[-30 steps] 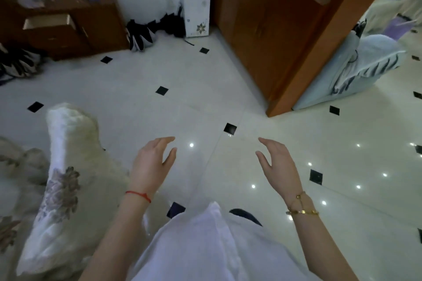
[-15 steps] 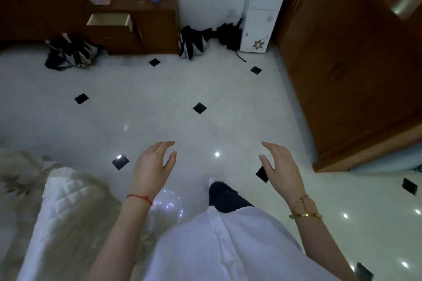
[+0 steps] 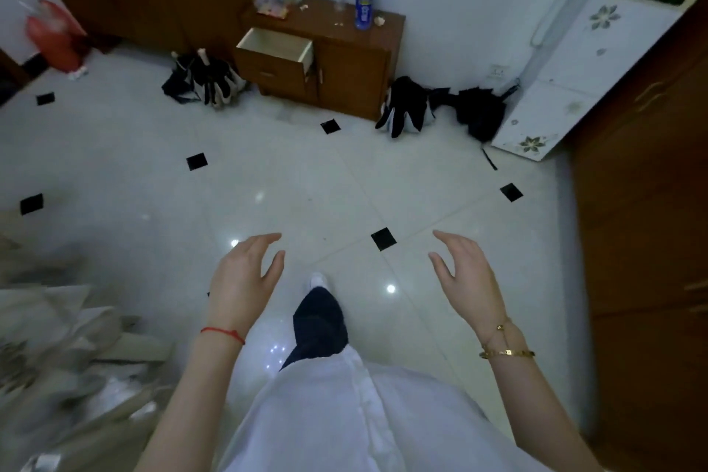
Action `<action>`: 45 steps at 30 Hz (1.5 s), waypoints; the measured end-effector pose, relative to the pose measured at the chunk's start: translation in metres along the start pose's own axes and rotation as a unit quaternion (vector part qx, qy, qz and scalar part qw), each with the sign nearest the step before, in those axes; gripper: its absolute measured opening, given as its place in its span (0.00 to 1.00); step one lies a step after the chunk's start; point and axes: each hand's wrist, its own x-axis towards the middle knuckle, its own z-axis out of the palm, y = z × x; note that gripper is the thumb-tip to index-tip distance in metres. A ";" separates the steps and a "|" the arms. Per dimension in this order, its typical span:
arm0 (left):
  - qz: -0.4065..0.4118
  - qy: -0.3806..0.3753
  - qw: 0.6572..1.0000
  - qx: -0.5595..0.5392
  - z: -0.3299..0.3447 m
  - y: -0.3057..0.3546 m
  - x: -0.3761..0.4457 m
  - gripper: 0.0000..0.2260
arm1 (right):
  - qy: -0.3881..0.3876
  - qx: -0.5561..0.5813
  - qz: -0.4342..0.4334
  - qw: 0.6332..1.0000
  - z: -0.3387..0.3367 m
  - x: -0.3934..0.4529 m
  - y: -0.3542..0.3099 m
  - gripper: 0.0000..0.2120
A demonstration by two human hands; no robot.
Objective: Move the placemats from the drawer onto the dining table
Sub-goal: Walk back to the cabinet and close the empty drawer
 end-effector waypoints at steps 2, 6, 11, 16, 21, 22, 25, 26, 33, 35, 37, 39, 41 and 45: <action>-0.016 0.007 1.000 -0.001 0.007 -0.014 0.041 0.12 | -0.015 0.006 -0.007 1.000 0.017 0.050 -0.004 0.18; -0.044 0.027 0.999 0.007 -0.002 -0.041 0.144 0.13 | -0.032 0.013 -0.035 0.999 0.042 0.166 -0.032 0.19; -0.030 0.055 0.998 0.026 -0.032 -0.067 0.278 0.13 | -0.006 0.003 -0.064 0.998 0.052 0.308 -0.083 0.18; -0.037 0.065 0.996 0.046 -0.056 -0.096 0.403 0.12 | -0.012 0.010 -0.080 0.997 0.072 0.436 -0.127 0.18; -0.063 0.058 0.995 0.044 -0.051 -0.138 0.496 0.12 | -0.044 0.015 -0.091 0.995 0.117 0.537 -0.151 0.18; -0.065 0.058 0.995 0.045 -0.047 -0.149 0.515 0.12 | -0.049 0.017 -0.094 0.994 0.127 0.559 -0.156 0.18; -0.072 0.057 0.995 0.038 -0.044 -0.178 0.578 0.12 | -0.061 0.014 -0.107 0.992 0.154 0.630 -0.170 0.18; -0.072 0.057 0.995 0.035 -0.045 -0.186 0.601 0.12 | -0.063 0.008 -0.112 0.992 0.161 0.656 -0.176 0.17; -0.063 0.085 0.993 0.052 -0.082 -0.222 0.772 0.12 | -0.063 0.010 -0.132 0.989 0.179 0.839 -0.241 0.17; -0.059 0.087 0.993 0.053 -0.090 -0.235 0.812 0.12 | -0.058 0.014 -0.141 0.988 0.181 0.881 -0.261 0.18; -0.053 0.084 0.994 0.053 -0.095 -0.249 0.848 0.12 | -0.057 0.018 -0.139 0.988 0.185 0.916 -0.279 0.17; -0.044 0.076 0.995 0.048 -0.097 -0.266 0.882 0.13 | -0.056 0.018 -0.130 0.990 0.193 0.945 -0.293 0.17; -0.028 0.061 0.997 0.045 -0.095 -0.282 0.917 0.12 | -0.052 0.017 -0.113 0.992 0.206 0.969 -0.301 0.18; 0.009 0.031 0.998 0.044 -0.097 -0.316 0.989 0.12 | -0.040 0.020 -0.065 0.997 0.239 1.008 -0.316 0.18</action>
